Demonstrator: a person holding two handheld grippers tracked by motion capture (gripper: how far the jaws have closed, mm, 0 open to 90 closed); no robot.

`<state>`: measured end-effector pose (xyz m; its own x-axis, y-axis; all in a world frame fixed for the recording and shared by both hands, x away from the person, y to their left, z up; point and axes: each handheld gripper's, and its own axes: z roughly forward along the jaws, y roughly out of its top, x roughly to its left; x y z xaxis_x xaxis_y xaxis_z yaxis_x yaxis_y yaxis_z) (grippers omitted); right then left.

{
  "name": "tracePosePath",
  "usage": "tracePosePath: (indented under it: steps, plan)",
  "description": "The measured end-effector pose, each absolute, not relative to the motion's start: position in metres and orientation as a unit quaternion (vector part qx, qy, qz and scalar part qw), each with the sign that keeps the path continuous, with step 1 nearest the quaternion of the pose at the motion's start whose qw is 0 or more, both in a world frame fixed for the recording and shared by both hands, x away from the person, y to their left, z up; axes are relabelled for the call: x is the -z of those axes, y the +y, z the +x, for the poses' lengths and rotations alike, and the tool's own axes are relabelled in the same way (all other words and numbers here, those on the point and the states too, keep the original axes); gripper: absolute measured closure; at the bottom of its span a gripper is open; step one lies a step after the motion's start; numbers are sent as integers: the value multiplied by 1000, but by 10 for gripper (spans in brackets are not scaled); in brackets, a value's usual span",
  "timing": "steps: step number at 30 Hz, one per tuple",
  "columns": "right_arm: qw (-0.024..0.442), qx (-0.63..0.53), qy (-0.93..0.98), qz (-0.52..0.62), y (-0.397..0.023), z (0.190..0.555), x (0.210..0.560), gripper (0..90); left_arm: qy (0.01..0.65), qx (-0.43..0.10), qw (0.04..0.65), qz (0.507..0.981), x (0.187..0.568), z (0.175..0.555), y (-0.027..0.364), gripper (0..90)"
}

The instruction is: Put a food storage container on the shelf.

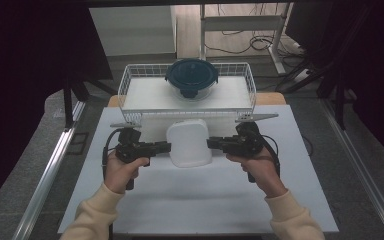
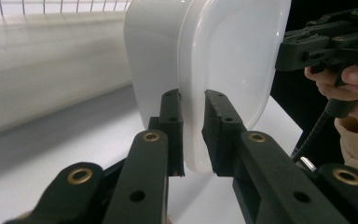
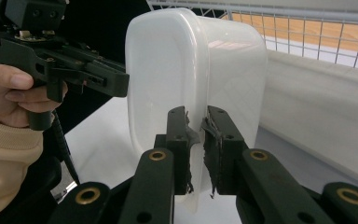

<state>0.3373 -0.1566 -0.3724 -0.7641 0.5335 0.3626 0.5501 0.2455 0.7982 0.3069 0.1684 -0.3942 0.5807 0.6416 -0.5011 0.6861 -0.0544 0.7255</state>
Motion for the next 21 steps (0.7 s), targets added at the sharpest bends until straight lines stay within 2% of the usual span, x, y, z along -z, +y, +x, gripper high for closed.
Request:
tracePosePath:
  steps: [21]
  plan:
    - [-8, 528, -779, -340, -158, 355, 335, 794, 442, -6, 518, 732, 347, 331, 168, 784]
